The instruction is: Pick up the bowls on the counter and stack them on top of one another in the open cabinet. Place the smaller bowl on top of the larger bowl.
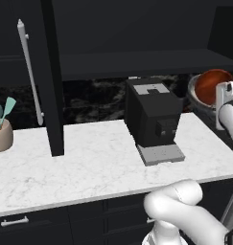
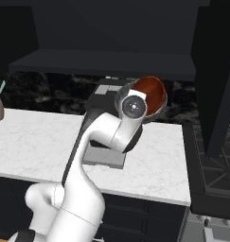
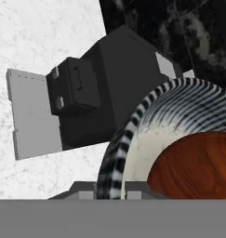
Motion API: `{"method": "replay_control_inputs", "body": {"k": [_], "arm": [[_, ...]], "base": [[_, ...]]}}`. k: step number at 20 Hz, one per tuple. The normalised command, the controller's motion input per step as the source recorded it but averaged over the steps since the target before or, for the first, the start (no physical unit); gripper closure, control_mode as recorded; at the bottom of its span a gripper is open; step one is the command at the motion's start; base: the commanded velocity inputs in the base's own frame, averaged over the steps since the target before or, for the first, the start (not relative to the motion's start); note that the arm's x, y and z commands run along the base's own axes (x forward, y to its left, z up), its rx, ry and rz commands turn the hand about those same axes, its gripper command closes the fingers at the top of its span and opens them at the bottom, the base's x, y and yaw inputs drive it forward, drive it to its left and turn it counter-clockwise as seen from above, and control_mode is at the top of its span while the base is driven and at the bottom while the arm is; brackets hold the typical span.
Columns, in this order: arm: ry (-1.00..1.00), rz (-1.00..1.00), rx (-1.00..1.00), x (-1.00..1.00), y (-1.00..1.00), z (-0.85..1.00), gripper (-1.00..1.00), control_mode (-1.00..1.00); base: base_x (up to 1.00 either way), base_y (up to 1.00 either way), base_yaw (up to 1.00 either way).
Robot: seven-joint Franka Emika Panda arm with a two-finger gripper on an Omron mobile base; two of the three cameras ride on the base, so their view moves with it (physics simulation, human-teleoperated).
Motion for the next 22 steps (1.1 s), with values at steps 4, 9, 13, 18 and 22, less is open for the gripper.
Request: {"method": "replay_control_inputs", "body": {"k": [4, 9, 13, 18, 22], "arm": [[-0.10, 0.05, -0.07, -0.28, 0.85, 1.00, 1.00, -1.00], [-0.03, 0.11, -0.07, 0.24, 0.60, 1.00, 1.00, -1.00], [0.02, 0.08, 0.00, 0.90, 0.27, 1.00, 1.00, -1.00], [0.04, 0.02, 0.00, 1.00, 0.14, 0.77, 1.00, -1.00], [0.00, 0.00, -0.01, 1.00, 0.11, 0.10, 1.00, -1.00]], "base": [[0.00, 0.00, 0.00], [0.00, 0.00, 0.00], [0.00, 0.00, 0.00], [0.00, 0.00, 0.00], [0.00, 0.00, 0.00]]}}
